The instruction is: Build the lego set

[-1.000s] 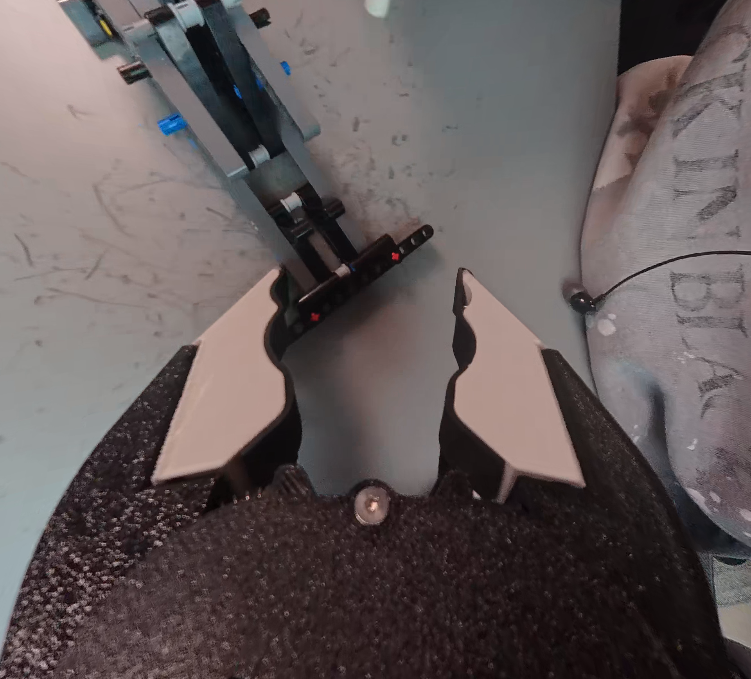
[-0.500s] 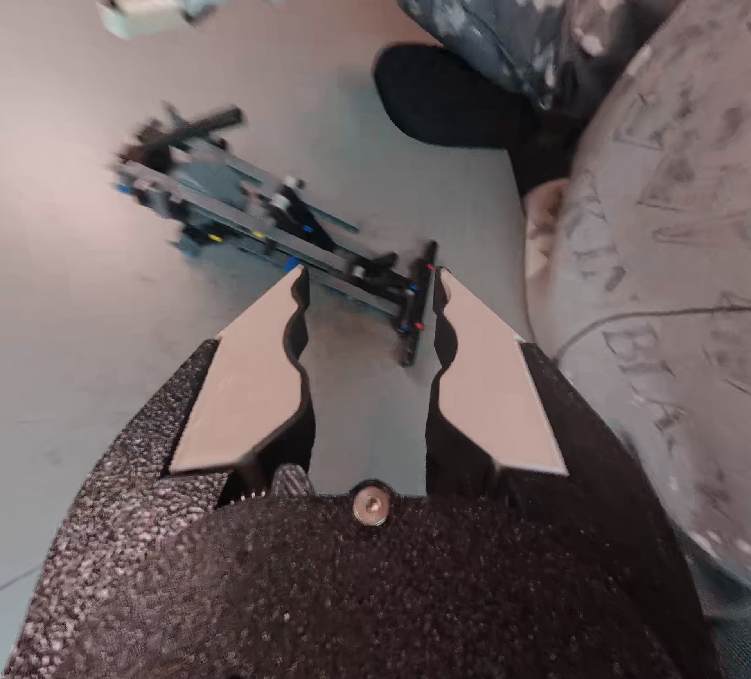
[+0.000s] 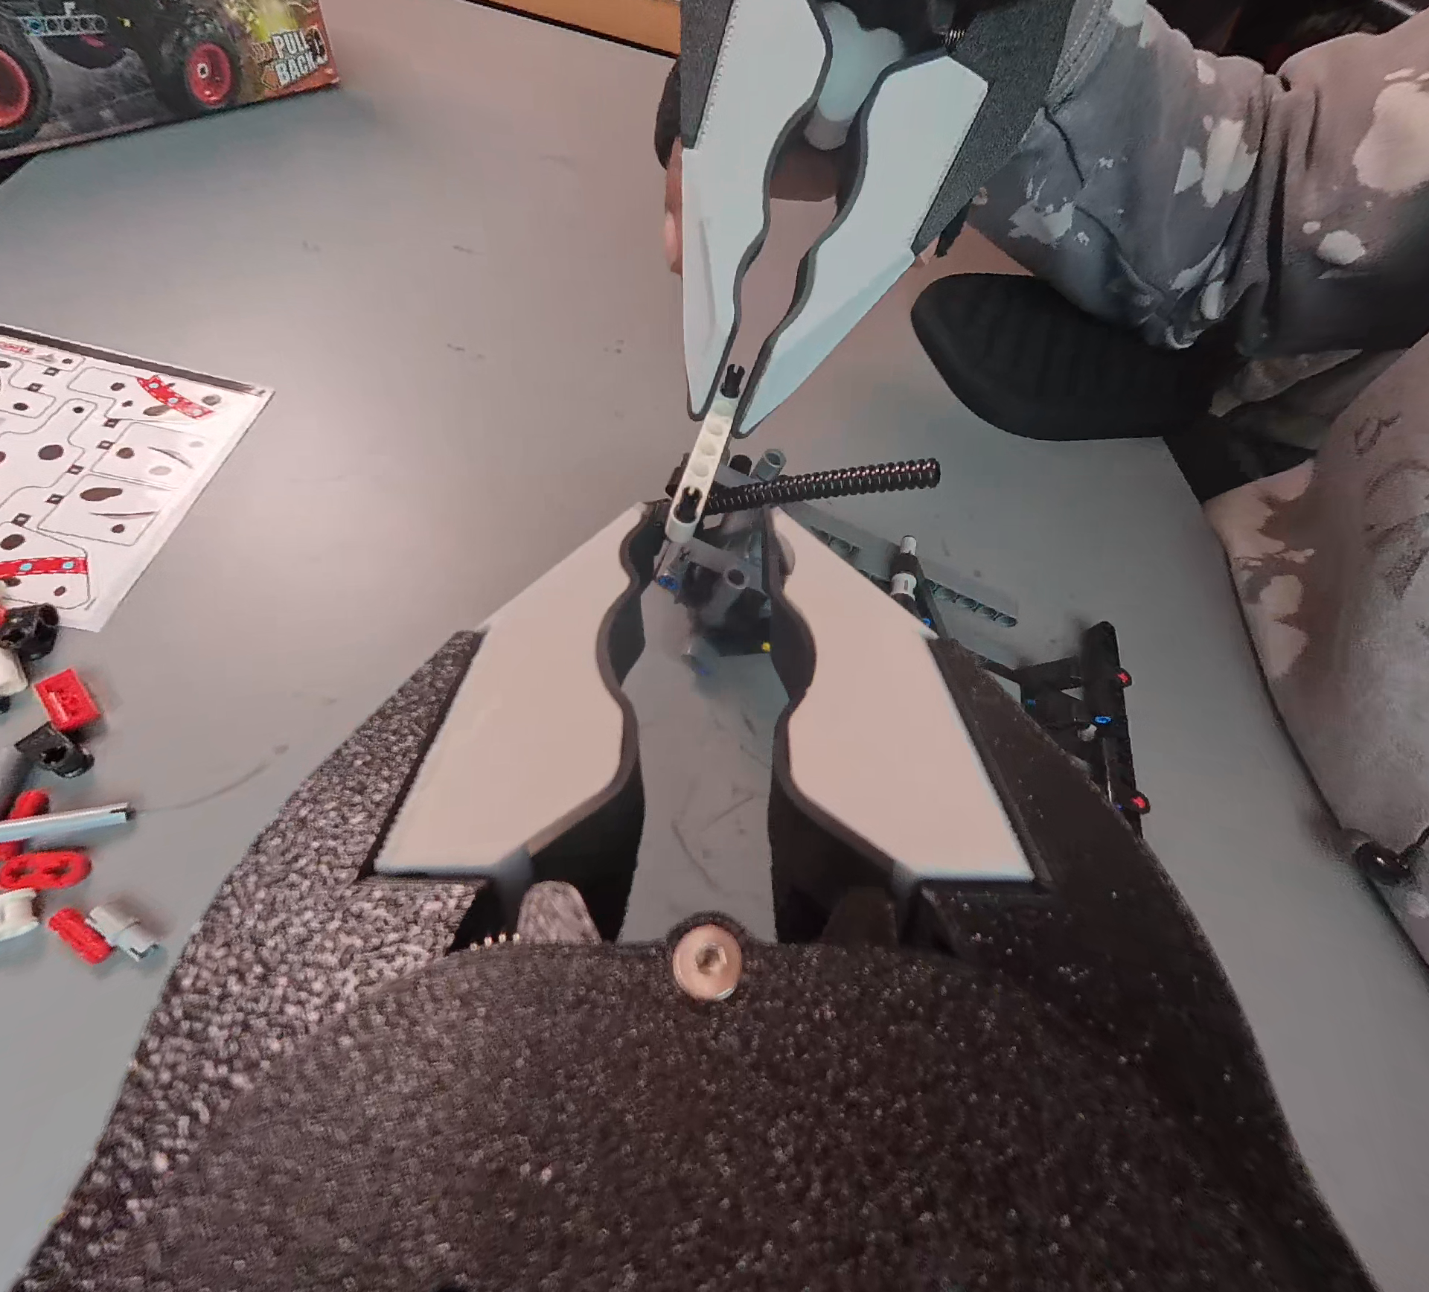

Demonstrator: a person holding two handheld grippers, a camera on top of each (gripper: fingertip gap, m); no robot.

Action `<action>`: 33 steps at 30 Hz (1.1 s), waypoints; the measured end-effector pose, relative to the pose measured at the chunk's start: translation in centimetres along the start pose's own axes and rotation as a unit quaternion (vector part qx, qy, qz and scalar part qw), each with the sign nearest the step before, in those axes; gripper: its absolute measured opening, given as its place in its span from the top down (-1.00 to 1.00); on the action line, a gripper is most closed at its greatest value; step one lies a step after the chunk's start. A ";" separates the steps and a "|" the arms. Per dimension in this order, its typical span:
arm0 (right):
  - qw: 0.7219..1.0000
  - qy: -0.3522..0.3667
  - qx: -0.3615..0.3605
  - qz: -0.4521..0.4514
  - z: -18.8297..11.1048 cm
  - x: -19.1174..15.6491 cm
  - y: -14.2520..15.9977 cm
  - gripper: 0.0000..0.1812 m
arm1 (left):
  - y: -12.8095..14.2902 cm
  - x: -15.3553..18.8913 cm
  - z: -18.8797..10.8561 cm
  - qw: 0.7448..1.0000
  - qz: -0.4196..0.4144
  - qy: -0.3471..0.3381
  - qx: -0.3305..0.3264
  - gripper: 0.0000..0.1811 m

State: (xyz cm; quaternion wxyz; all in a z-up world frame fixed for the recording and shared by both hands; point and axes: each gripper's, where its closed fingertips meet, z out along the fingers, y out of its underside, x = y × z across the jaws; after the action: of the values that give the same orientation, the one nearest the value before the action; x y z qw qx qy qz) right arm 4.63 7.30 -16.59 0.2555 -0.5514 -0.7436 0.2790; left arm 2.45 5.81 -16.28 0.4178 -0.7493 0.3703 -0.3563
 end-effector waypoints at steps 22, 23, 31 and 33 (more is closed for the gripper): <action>0.991 -0.033 0.127 0.013 -0.9 0.3 -0.7 0.82 | -0.8 -0.3 -0.6 0.998 -0.020 0.052 0.042 0.91; 0.991 -0.035 0.132 0.015 -0.9 0.3 -0.7 0.83 | -0.9 -0.3 -0.5 0.998 -0.017 0.053 0.042 0.91; 0.991 -0.053 0.115 0.036 -0.9 0.0 -0.1 0.95 | -0.7 -0.5 0.1 0.999 -0.007 0.047 0.026 0.88; 0.993 -0.045 0.103 0.037 -0.8 0.2 0.3 0.95 | -0.4 -0.7 -0.1 0.999 -0.011 0.042 0.022 0.86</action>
State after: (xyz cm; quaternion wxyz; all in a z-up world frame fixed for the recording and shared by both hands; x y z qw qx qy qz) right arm 5.35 7.64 -16.20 0.2663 -0.5364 -0.7007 0.3878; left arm 2.15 6.57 -16.02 0.4140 -0.7284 0.3716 -0.3999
